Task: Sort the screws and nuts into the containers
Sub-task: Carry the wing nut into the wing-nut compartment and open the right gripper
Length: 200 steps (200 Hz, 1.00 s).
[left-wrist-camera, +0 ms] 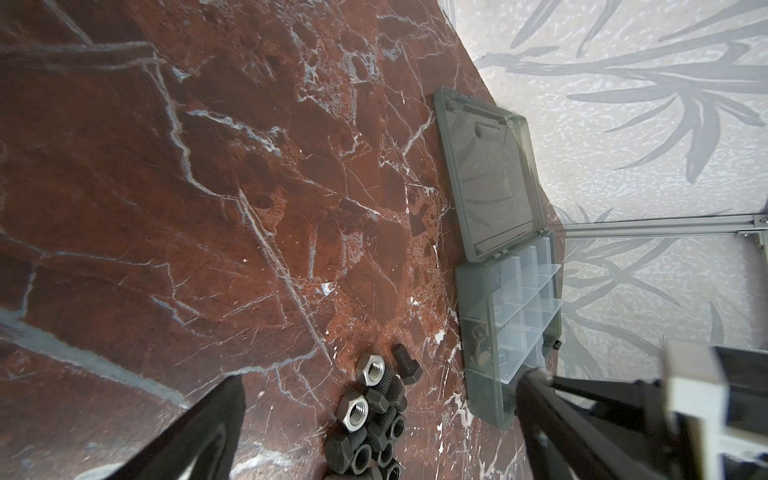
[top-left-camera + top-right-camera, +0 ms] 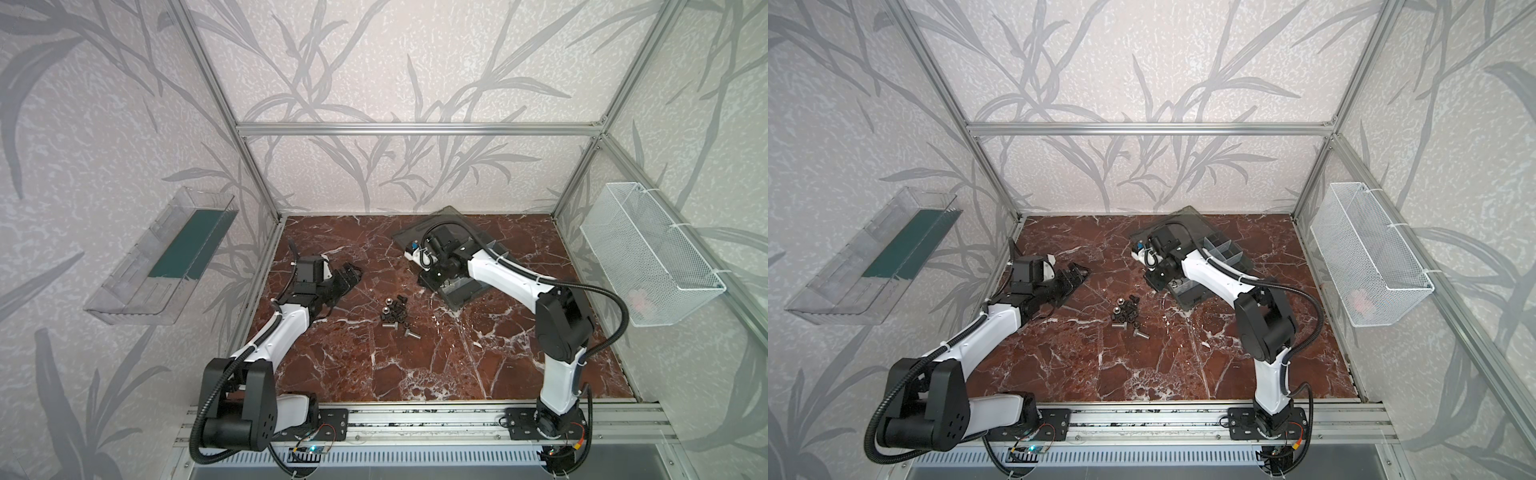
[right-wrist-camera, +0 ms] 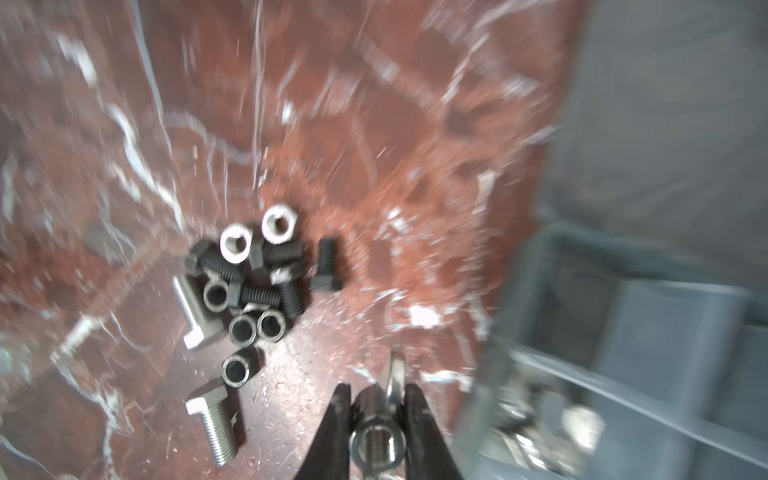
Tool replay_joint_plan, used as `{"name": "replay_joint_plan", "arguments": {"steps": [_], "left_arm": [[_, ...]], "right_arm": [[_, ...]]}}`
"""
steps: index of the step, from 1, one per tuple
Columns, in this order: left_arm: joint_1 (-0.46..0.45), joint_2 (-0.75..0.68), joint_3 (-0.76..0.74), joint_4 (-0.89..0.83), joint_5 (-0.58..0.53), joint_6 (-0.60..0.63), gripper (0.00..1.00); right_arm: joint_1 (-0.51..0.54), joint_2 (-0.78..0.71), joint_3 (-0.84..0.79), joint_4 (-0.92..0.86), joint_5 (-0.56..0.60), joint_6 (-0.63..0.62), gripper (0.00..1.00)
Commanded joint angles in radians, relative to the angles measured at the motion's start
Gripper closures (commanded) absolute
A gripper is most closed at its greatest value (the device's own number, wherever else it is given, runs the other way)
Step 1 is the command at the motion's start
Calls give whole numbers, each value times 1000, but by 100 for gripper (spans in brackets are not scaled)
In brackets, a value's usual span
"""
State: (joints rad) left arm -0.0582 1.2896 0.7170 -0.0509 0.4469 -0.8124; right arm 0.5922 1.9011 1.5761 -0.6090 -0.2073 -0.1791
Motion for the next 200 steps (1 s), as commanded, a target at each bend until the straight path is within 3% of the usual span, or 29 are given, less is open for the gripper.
{"name": "replay_joint_plan", "arguments": {"steps": [1,26,62,200], "left_arm": [[0,-25,-21,8,2,1,1],[1,-26,-18,6,-1,1,0],[1,-17,-18,12,6,-5,1],[1,-21,-21,27,9,2,1]], "right_arm": [[-53,-35,11,-31,94,60,100],[-92,-16,21,-64,203,102,100],[-101,45,53,-127,251,126,100],[-103,163,99,-141,224,146,100]]}}
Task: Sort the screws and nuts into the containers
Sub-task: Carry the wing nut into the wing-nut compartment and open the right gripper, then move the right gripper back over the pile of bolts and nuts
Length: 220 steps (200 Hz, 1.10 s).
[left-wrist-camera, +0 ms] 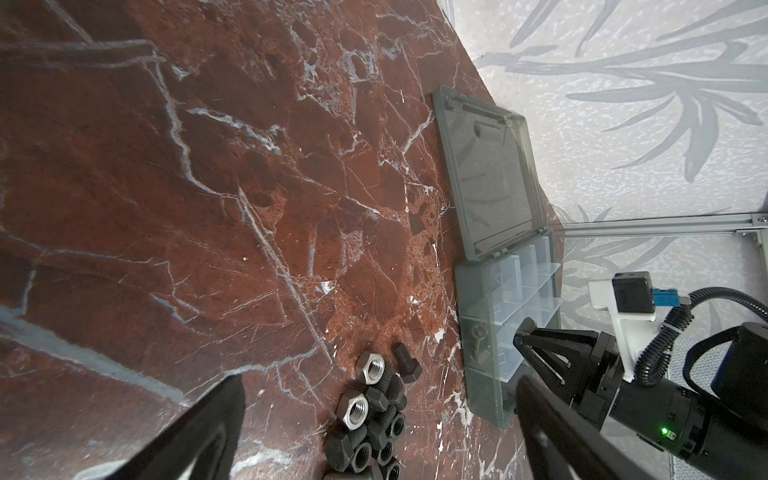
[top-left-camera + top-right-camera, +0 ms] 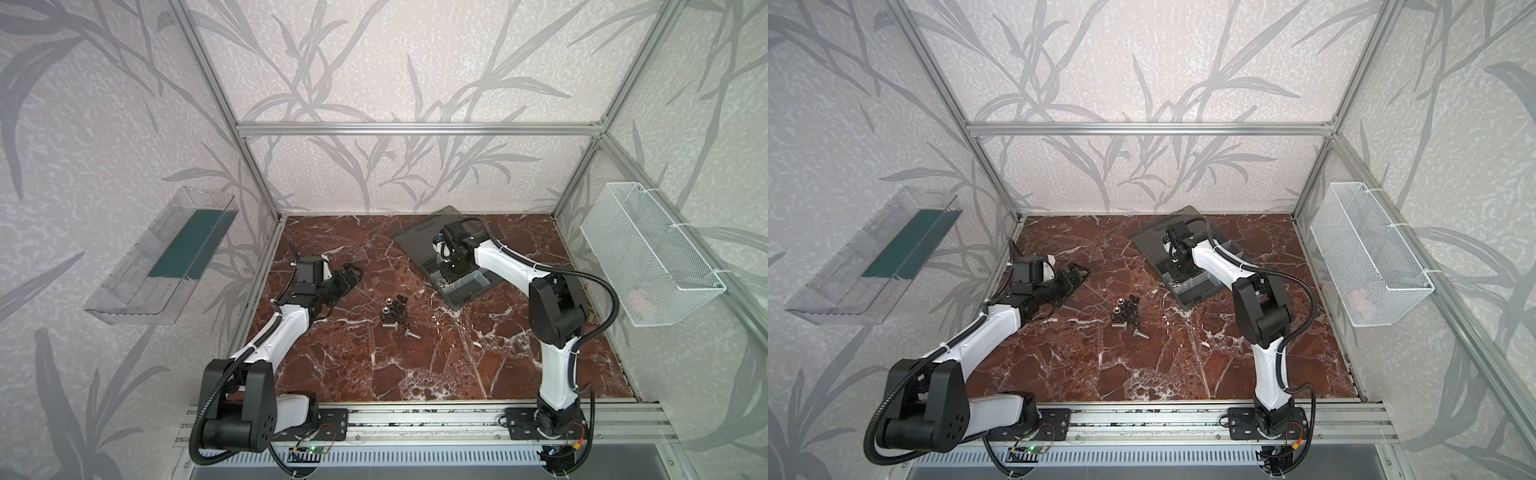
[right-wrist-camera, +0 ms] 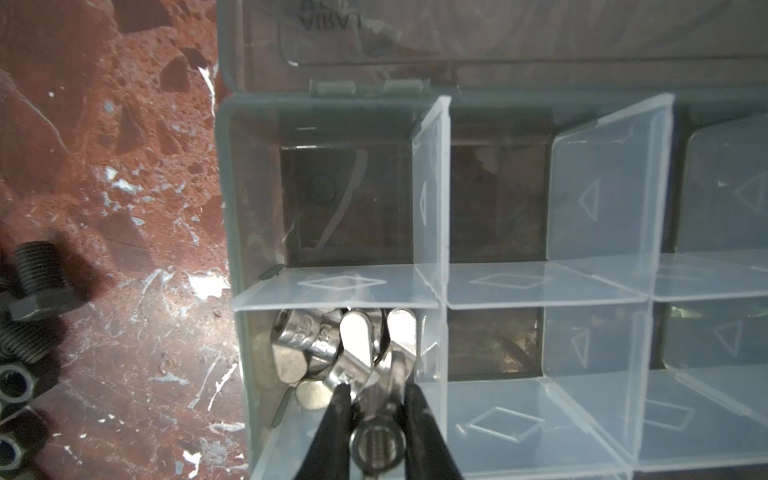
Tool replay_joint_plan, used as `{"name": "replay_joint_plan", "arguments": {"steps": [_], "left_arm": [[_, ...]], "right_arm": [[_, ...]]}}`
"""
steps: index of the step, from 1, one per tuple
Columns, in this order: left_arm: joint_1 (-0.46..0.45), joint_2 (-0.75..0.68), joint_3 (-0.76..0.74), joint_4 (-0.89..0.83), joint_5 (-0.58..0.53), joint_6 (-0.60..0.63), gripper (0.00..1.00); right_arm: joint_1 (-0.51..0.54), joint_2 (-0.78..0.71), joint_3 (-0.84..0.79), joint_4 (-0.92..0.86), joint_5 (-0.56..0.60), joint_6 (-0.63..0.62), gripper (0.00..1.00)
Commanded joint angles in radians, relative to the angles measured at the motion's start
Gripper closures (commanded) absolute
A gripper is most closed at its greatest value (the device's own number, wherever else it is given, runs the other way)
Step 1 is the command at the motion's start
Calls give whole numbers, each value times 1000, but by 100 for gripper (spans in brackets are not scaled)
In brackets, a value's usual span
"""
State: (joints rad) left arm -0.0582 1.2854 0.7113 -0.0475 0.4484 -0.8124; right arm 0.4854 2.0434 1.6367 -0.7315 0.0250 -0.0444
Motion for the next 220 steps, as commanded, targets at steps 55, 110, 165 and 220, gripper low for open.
{"name": "replay_joint_plan", "arguments": {"steps": [55,110,165,220], "left_arm": [[1,-18,-16,18,6,4,1],[0,-28,-19,23,8,10,1],[1,-32,-19,18,7,10,1],[1,-22,-12,13,5,10,1]], "right_arm": [[4,39,56,-32,9,16,90],[4,64,94,-65,21,23,66],[5,-4,55,-45,28,30,46],[43,-198,-82,24,-72,-38,44]]}}
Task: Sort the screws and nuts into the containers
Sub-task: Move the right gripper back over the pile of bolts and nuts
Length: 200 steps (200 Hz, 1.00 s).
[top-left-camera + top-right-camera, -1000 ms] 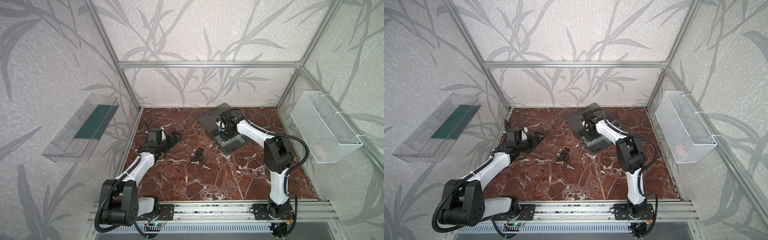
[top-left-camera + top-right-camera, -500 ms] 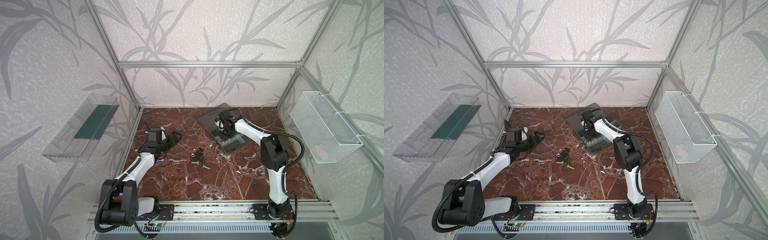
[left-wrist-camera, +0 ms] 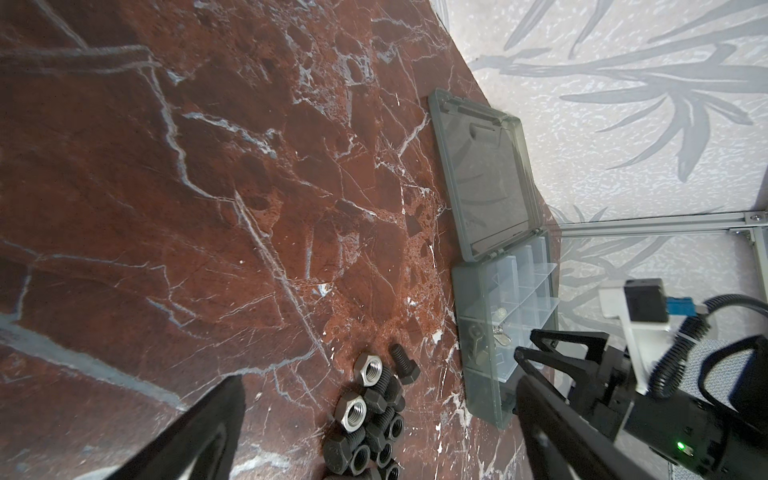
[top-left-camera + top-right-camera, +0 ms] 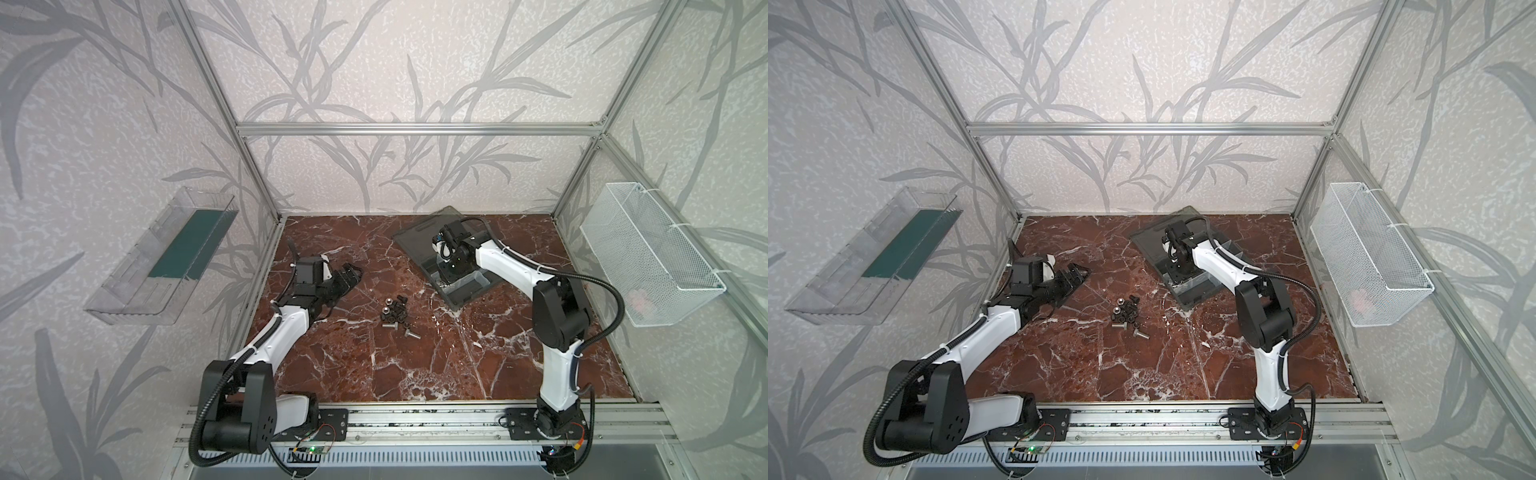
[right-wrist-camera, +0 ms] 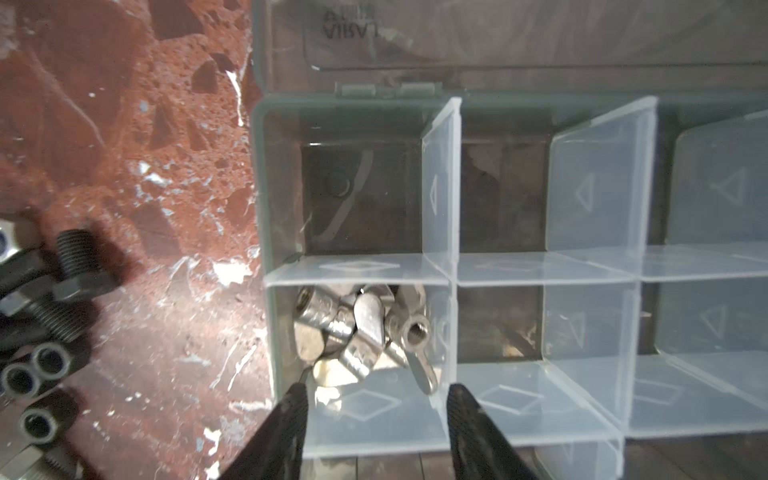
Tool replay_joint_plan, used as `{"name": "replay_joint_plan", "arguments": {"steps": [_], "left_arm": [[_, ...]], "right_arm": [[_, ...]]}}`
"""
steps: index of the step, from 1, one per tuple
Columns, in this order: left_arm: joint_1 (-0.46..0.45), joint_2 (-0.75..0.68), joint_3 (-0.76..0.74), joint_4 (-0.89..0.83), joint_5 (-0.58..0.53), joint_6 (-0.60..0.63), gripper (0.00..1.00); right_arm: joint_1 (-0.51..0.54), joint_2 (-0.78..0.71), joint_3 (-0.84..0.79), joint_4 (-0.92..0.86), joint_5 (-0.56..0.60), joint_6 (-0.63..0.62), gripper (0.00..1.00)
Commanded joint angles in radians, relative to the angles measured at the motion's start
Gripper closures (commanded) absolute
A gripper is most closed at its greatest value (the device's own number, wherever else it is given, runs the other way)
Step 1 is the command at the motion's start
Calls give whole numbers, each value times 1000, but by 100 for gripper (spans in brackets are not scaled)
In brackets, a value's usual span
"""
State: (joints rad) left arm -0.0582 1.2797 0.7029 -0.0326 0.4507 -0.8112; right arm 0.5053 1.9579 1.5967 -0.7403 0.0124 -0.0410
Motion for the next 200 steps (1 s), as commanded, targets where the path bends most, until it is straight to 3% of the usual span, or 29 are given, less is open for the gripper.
{"name": "replay_joint_plan", "arguments": {"steps": [1,40,105,200], "left_arm": [[1,-16,-4,-2,2,9,1],[1,-11,-3,0,3,9,1],[1,-9,-5,8,8,22,0],[6,17,-6,28,25,4,0]], "right_arm": [[24,-115,-43,33,-63,-43,44],[76,-228,-152,69,-181,-73,43],[142,-340,-338,174,-257,-25,41],[279,-257,-398,280,-240,42,38]]}}
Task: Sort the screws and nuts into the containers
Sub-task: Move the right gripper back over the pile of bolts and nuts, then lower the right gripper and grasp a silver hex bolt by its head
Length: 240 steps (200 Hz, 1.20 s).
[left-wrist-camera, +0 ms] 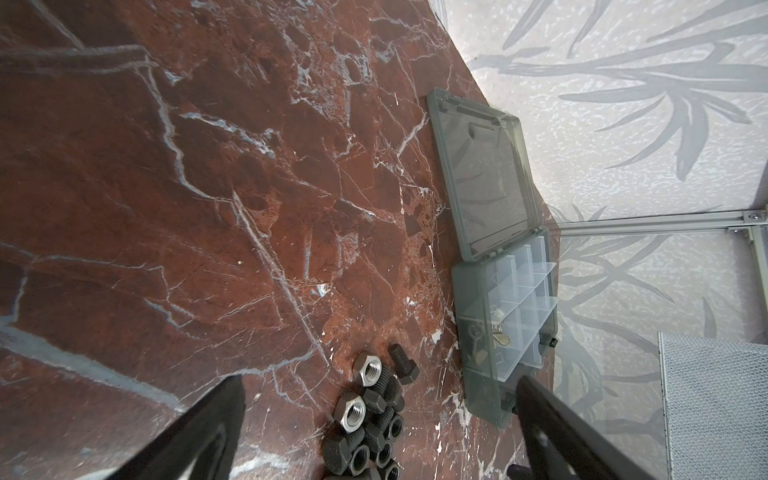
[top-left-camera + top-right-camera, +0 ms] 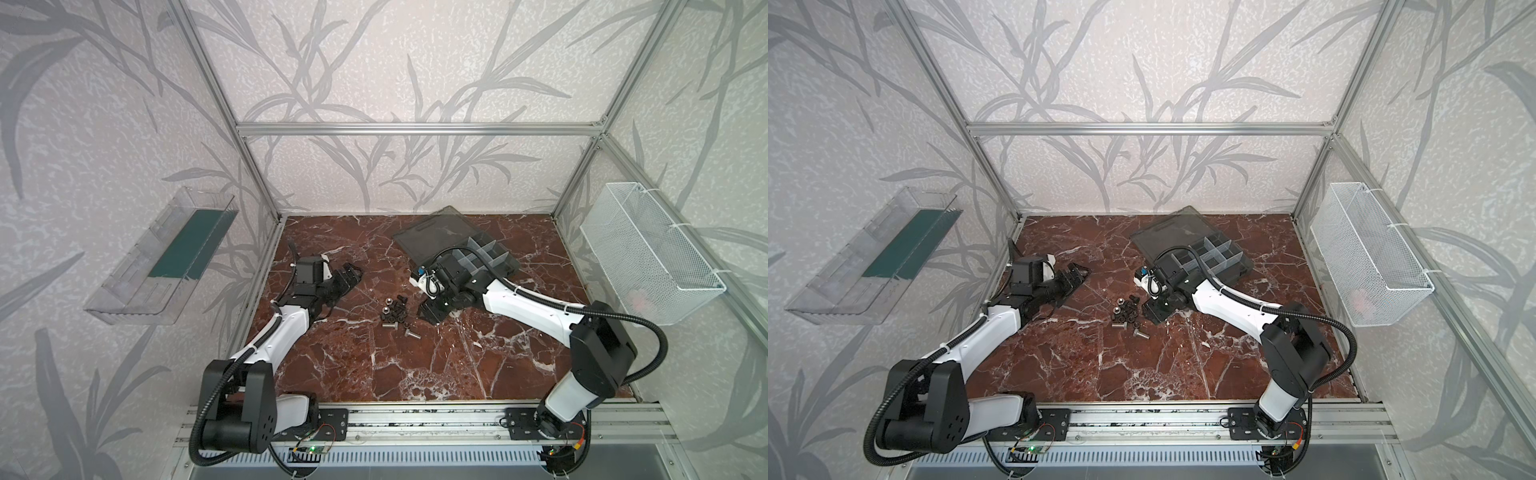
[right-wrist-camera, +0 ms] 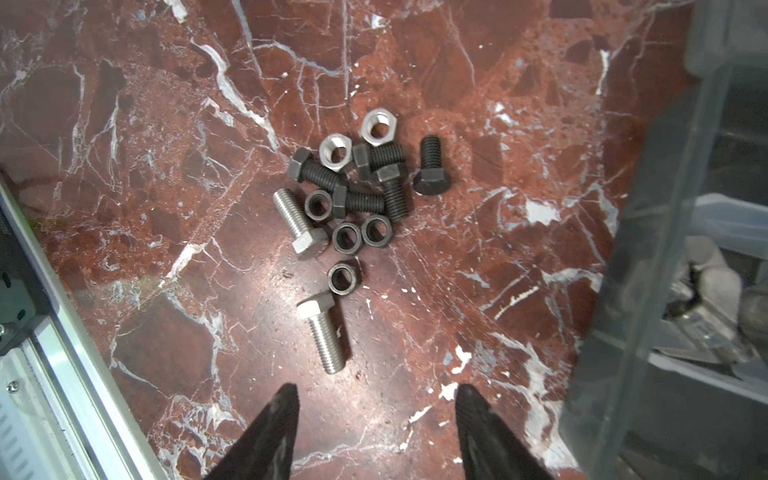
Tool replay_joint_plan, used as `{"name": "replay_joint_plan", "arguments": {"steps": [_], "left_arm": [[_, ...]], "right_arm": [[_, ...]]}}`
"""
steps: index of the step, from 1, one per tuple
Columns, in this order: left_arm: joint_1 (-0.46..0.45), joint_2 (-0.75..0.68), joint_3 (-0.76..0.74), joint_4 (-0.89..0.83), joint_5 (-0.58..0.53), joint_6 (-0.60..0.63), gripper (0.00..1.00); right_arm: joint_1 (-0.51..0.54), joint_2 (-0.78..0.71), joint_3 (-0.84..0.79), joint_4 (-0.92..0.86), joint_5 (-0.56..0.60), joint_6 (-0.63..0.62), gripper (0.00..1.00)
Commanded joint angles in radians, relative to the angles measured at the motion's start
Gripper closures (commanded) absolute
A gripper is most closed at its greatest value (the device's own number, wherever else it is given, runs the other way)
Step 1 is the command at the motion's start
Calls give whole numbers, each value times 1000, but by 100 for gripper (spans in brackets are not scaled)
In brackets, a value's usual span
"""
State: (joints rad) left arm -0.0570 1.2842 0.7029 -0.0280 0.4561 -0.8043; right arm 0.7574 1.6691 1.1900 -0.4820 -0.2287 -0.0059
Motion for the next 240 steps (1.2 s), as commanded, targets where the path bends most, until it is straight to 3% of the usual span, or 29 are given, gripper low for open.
{"name": "replay_joint_plan", "arguments": {"steps": [1,125,240], "left_arm": [[5,14,-6,24,20,-3,1],[27,44,-26,93,81,-55,0],[40,33,-33,81,74,-53,0]], "right_arm": [[27,32,8,22,1,7,38],[116,207,32,25,2,-11,38],[163,313,91,14,57,1,39]]}}
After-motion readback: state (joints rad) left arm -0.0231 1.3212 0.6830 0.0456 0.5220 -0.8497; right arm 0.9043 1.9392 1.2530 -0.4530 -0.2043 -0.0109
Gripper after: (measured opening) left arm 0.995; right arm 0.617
